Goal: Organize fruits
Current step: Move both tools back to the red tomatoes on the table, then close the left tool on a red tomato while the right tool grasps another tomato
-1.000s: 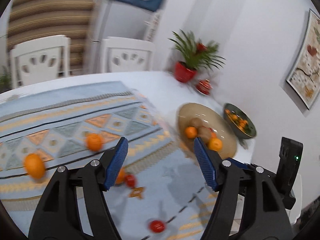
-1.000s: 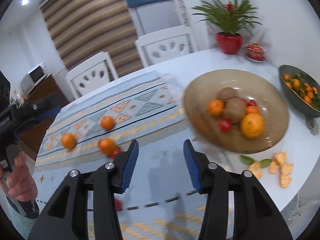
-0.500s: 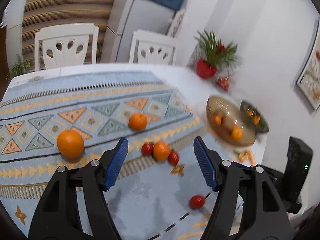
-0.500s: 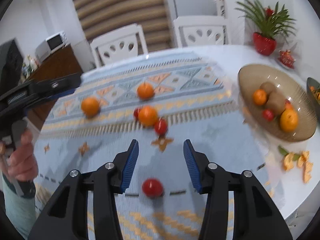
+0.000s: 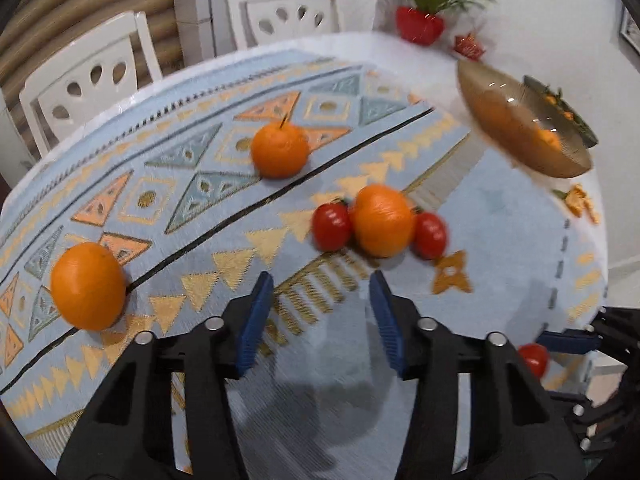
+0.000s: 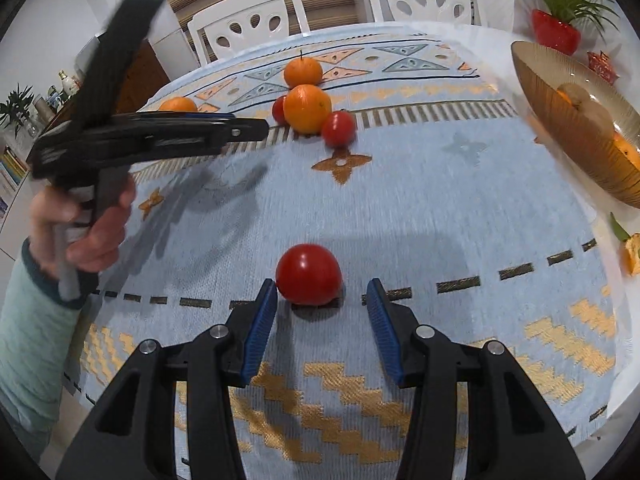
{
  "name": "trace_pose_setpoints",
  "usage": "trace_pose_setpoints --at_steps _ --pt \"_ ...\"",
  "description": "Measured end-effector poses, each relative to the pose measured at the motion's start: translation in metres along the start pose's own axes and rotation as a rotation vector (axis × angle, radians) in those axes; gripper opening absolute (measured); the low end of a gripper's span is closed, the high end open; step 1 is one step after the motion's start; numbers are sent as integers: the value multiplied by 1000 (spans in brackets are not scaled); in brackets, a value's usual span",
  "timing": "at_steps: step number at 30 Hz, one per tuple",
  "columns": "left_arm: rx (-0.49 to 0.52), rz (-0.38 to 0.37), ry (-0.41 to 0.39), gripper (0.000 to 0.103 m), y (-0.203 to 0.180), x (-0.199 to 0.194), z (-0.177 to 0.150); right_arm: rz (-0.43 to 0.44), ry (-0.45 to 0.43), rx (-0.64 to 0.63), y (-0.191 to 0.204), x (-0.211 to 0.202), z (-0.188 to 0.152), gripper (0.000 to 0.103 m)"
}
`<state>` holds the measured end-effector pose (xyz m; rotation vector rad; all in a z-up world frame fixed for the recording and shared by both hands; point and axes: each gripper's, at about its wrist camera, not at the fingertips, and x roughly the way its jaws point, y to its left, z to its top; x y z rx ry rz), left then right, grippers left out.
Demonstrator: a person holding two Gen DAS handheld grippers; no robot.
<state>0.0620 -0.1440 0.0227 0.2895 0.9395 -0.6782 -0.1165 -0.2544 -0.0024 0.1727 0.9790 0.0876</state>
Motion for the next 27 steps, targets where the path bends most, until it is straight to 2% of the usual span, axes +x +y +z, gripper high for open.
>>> trace_pose_setpoints --at_steps 4,9,15,21,27 --pt "-5 -16 5 46 7 12 5 -20 -3 -34 6 4 3 47" --pt "43 23 -11 45 -2 23 16 -40 -13 -67 12 10 7 43" --pt "49 20 -28 41 -2 32 26 -43 -18 -96 16 16 10 42" --pt "42 29 -50 28 -1 34 26 -53 -36 -107 17 16 7 38" --pt "16 28 -52 27 1 28 20 -47 -34 -104 17 13 2 38"
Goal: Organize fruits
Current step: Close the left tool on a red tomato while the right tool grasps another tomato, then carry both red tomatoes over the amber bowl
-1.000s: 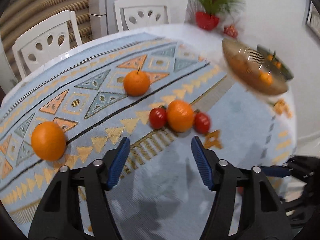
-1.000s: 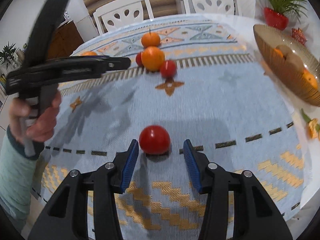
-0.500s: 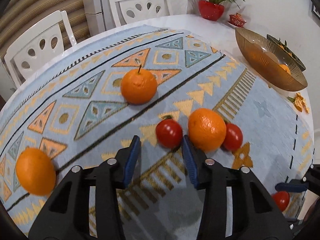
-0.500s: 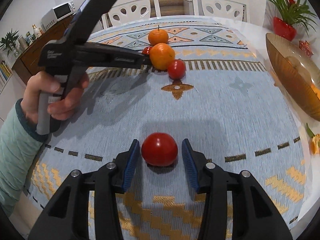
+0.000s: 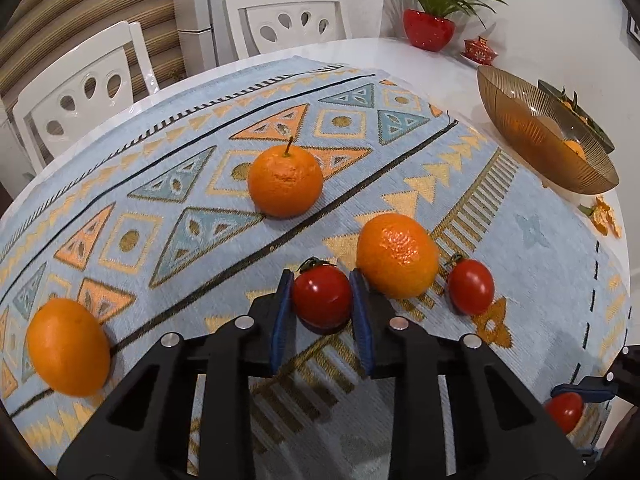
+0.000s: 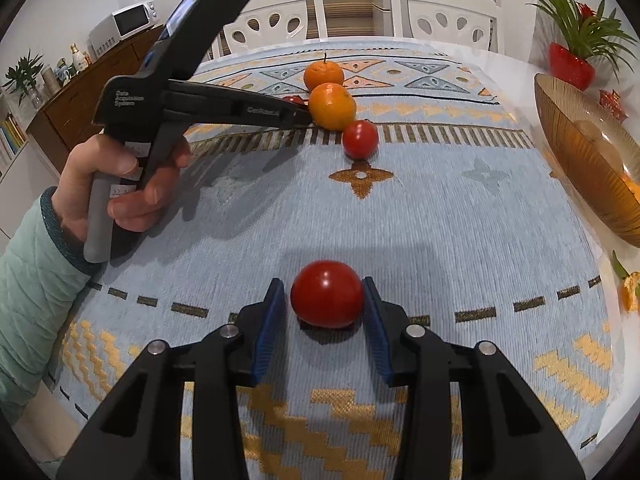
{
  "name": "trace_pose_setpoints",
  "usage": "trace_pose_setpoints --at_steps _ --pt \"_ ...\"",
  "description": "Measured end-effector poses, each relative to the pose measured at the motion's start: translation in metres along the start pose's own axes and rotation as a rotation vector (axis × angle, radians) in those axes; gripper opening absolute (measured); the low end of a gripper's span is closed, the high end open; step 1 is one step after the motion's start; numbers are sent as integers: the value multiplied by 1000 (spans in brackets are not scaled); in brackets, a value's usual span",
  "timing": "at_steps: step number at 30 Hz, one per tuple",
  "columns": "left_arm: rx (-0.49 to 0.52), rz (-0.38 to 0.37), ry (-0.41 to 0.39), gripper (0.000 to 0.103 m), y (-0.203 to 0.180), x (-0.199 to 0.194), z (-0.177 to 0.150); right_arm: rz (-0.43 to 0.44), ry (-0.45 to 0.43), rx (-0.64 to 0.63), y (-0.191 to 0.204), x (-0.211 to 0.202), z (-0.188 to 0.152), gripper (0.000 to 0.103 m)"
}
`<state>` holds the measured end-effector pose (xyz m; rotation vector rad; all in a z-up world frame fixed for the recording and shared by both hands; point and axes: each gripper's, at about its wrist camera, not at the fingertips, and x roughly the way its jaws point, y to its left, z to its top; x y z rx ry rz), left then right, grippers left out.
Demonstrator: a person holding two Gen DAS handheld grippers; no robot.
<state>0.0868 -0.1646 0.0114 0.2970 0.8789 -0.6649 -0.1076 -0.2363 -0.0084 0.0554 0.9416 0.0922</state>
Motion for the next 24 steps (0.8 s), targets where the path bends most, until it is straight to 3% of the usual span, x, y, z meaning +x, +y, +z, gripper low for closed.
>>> trace_pose_setpoints --at_steps 2,11,18,24 --pt "-17 -7 0 27 2 -4 -4 -16 -6 -3 1 -2 -3 33" --pt "-68 -31 -56 27 0 -52 -17 -13 -51 28 -3 -19 -8 32" --pt "-28 -42 -148 27 -29 -100 1 -56 -164 95 -42 -68 1 32" --pt "39 -64 -215 27 -76 -130 31 -127 -272 167 -89 -122 18 32"
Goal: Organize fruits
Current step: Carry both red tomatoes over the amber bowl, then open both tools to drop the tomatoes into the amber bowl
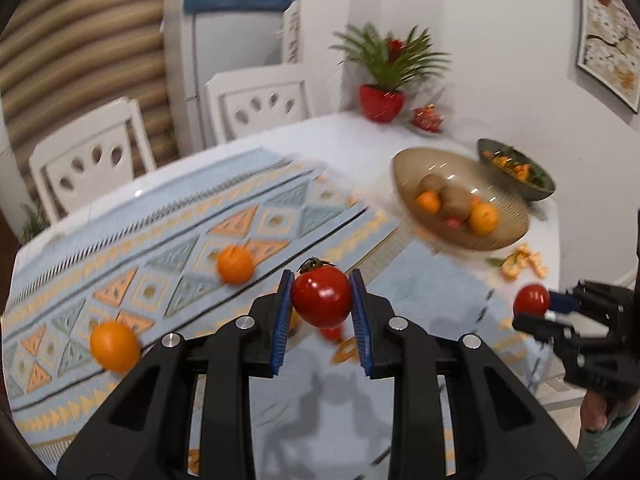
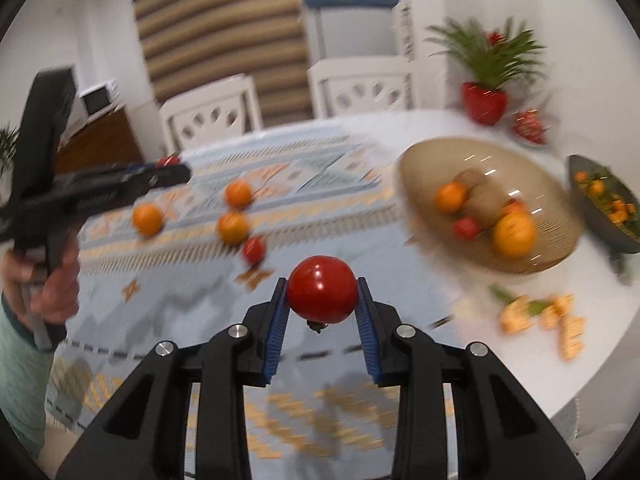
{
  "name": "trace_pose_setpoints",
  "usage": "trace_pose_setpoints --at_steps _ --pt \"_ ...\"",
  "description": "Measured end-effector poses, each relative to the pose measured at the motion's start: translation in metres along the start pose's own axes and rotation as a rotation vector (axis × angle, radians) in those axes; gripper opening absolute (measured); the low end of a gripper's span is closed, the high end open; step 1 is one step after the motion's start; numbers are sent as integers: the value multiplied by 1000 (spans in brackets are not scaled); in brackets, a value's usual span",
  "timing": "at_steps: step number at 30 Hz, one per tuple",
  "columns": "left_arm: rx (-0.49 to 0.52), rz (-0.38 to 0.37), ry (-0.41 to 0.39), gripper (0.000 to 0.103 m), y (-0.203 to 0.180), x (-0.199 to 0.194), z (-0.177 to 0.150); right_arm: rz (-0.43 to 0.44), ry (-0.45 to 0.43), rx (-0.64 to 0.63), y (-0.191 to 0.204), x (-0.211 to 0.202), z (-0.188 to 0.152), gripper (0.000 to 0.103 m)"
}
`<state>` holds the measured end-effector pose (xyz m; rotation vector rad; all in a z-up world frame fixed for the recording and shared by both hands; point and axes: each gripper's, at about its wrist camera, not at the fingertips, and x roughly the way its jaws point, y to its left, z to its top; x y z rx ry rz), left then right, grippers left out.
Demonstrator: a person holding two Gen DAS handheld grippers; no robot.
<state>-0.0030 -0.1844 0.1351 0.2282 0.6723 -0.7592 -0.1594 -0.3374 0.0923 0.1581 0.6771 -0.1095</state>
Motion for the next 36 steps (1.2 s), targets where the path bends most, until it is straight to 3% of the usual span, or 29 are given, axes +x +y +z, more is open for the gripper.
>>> trace_pose_setpoints --at_steps 5,11,21,29,36 --pt "40 -55 -31 27 -46 0 35 -61 -63 78 -48 -22 26 32" --pt "84 -130 -22 27 -108 29 72 -105 -111 186 -107 -36 44 32" --pt "54 -222 79 27 -155 111 90 -88 -31 352 -189 12 50 32" --pt "4 -258 189 27 -162 172 81 -54 67 353 -195 62 41 32" --pt "-13 -274 241 27 -164 196 73 -52 110 340 -193 78 35 33"
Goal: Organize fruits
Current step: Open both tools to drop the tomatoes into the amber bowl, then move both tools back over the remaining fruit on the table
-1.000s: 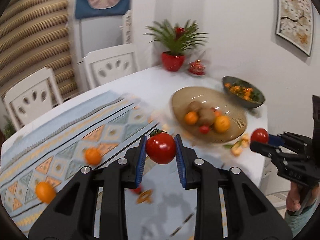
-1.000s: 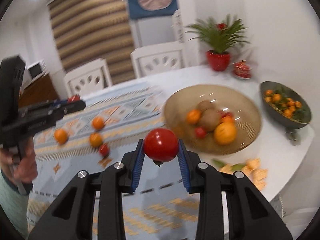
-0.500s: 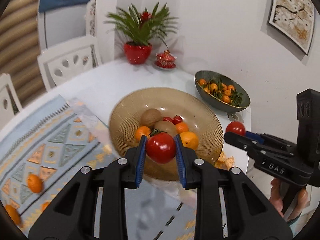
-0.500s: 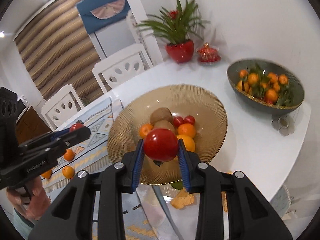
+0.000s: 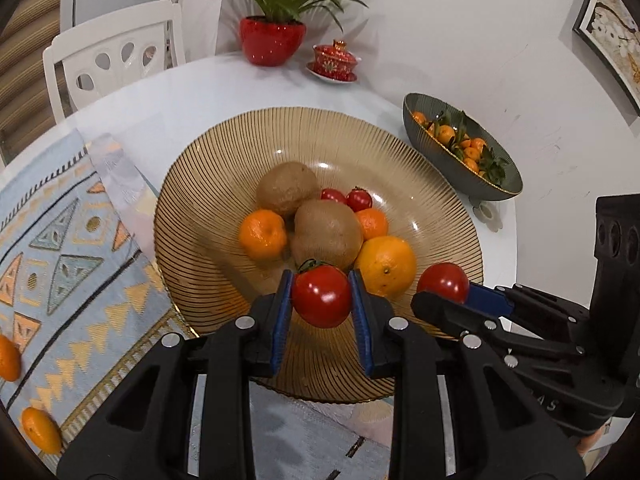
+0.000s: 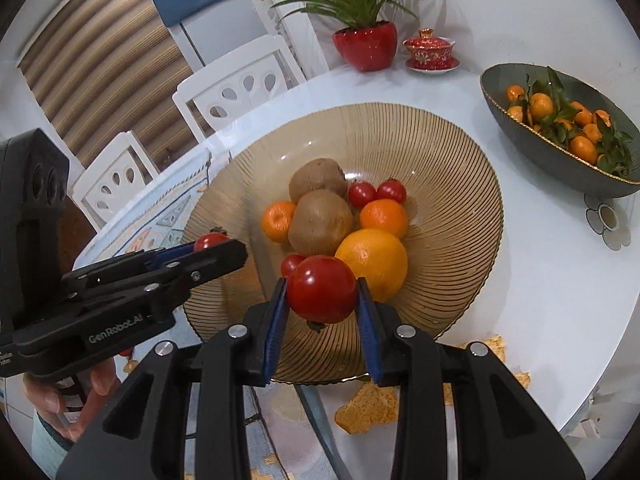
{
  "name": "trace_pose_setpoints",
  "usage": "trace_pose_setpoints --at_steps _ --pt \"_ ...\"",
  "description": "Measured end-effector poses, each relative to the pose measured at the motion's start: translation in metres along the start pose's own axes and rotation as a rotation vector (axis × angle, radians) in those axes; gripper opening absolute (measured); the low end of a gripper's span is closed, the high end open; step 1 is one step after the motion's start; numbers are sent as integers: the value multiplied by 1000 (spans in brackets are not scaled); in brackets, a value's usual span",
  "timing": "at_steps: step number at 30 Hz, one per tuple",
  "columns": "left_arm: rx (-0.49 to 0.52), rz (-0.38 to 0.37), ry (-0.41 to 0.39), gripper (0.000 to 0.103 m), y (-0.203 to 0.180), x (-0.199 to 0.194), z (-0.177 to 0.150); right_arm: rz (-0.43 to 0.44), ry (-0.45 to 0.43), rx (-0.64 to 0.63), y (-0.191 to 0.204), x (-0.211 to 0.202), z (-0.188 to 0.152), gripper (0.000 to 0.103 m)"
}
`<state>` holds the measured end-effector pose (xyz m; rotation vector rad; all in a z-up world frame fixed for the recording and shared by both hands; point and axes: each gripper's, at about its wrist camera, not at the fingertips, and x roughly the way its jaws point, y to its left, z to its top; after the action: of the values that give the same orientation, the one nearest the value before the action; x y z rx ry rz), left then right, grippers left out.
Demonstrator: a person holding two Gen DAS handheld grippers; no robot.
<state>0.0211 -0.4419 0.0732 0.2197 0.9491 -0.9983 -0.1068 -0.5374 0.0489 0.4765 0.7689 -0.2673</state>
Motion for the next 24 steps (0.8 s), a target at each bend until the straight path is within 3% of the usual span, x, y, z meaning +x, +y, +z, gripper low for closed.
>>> trace_pose_setpoints --at_steps 1,4,13,24 --pt "-4 -3 5 28 0 1 1 0 2 1 0 1 0 35" --pt "-14 3 8 44 2 1 0 -11 -8 4 -1 -4 -1 35" --pt "-21 9 -40 45 10 -39 -16 -13 -53 25 3 -39 -6 35" --pt "-78 35 -136 46 38 -122 -54 22 -78 -104 80 -72 -29 35"
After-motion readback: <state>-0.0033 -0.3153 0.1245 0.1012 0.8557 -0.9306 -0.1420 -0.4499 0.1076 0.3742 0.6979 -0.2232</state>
